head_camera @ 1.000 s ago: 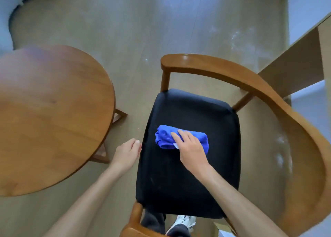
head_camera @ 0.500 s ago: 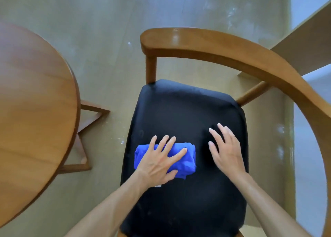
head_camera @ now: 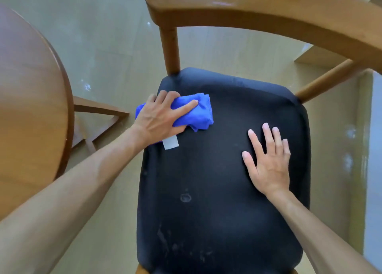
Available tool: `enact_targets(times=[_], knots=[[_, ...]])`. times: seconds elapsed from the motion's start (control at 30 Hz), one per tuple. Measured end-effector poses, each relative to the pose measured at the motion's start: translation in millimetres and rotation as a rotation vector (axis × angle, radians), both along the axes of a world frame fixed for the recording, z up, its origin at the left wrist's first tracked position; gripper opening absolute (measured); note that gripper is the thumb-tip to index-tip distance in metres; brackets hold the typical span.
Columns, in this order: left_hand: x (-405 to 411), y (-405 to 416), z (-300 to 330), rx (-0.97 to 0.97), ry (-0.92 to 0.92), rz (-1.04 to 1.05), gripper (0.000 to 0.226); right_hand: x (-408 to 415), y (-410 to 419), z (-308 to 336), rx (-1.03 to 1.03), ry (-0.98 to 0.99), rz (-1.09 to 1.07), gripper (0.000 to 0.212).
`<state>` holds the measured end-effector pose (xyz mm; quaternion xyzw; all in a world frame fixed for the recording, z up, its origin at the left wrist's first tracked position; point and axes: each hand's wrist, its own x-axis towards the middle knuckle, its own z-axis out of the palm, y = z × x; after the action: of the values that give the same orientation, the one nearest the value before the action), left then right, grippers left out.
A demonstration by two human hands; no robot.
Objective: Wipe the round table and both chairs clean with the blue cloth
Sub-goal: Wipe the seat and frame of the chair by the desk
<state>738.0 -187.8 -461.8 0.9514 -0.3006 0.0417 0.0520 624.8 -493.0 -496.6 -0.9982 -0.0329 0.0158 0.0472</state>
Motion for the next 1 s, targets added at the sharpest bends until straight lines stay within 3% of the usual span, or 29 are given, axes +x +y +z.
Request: enact_targets(times=[0.1, 0.17, 0.27, 0.4, 0.57, 0.77, 0.9, 1.0], knots=[[-14, -12, 4, -0.081, 0.075, 0.221, 0.048, 0, -3, -2, -0.003, -0.013, -0.004, 0.055], [-47, -14, 6, -0.103, 0.067, 0.246, 0.047, 0, 0, 1, 0.005, -0.007, -0.011, 0.055], [-137, -7, 9, -0.14, 0.117, 0.109, 0.054, 1, 0, 4, 0.014, 0.002, -0.017, 0.055], [-236, 4, 14, -0.107, 0.211, -0.216, 0.038, 0, -1, 5, -0.001, 0.019, -0.014, 0.057], [-193, 11, 27, -0.157, 0.207, -0.208, 0.047, 2, -1, 1, 0.009, -0.002, -0.013, 0.056], [-87, 6, 32, -0.049, 0.22, 0.243, 0.058, 1, -1, 1, 0.025, -0.008, -0.016, 0.056], [-121, 7, 17, 0.041, 0.19, 0.168, 0.079, 1, -2, 0, 0.017, -0.027, -0.014, 0.055], [-110, 2, 11, 0.114, 0.08, 0.168, 0.066, 1, -1, -1, 0.021, -0.043, -0.009, 0.055]])
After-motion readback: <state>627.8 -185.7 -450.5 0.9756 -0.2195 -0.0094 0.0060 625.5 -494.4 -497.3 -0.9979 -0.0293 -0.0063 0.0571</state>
